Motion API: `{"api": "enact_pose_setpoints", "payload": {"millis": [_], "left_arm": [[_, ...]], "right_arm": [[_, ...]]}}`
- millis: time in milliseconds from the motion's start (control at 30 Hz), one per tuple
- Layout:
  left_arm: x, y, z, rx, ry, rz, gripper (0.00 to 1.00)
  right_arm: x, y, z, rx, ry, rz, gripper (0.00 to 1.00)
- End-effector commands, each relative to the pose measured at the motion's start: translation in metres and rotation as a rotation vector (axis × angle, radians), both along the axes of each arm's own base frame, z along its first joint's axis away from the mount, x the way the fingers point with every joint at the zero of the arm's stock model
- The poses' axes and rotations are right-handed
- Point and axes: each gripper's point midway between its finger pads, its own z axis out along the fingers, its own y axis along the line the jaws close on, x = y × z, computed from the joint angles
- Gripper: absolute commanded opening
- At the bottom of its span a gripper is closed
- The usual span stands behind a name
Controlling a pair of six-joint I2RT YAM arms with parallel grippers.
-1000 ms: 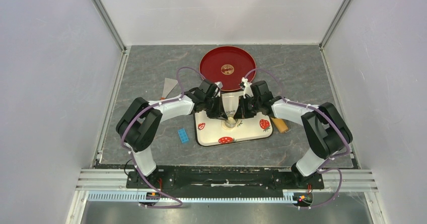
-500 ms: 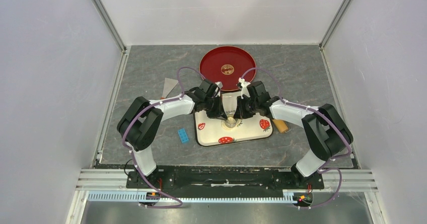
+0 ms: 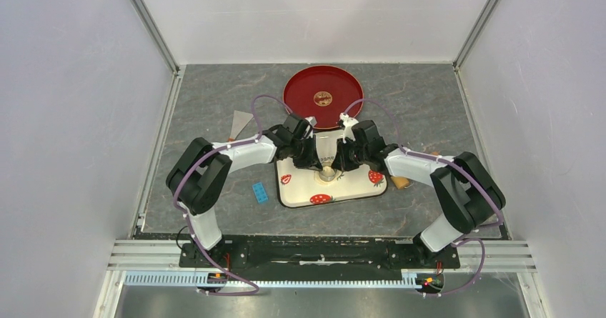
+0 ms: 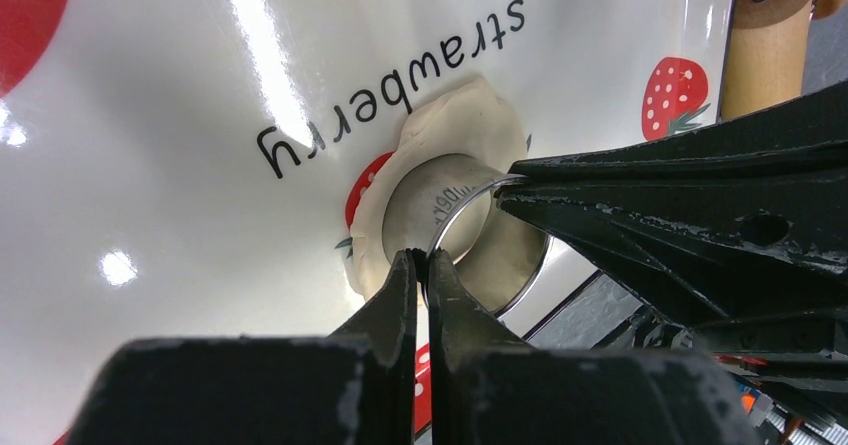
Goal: Roll out the dumpling wrappers from the dough
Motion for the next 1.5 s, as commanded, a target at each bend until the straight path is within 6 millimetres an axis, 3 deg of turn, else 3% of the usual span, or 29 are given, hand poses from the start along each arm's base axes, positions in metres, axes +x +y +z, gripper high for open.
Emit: {"api": "enact_pose_setpoints", "payload": {"millis": [0, 267, 467, 733, 1467], "left_arm": [[-0.008, 0.016, -0.033, 0.107, -0.009, -0.01, 0.02], [-0.018, 0.029, -0.056, 0.154, 0.044, 0.044, 0.02], [-0.022, 0.042, -0.067, 0.205, 0.054, 0.077, 0.02], [-0.033, 0.054, -0.082, 0.241, 0.085, 0.085, 0.02], [-0.036, 0.065, -0.095, 0.255, 0.096, 0.122, 0.02]], "right_arm": [[-0.031, -0.007, -0.026, -0.062, 0.076, 0.046, 0.0], [-0.043, -0.016, -0.04, -0.132, 0.116, 0.045, 0.0], [-0.058, -0.036, -0.057, -0.198, 0.146, 0.006, 0.0], [-0.069, -0.043, -0.064, -0.214, 0.173, 0.005, 0.0], [-0.096, -0.059, -0.084, -0.322, 0.228, 0.028, 0.0]]}}
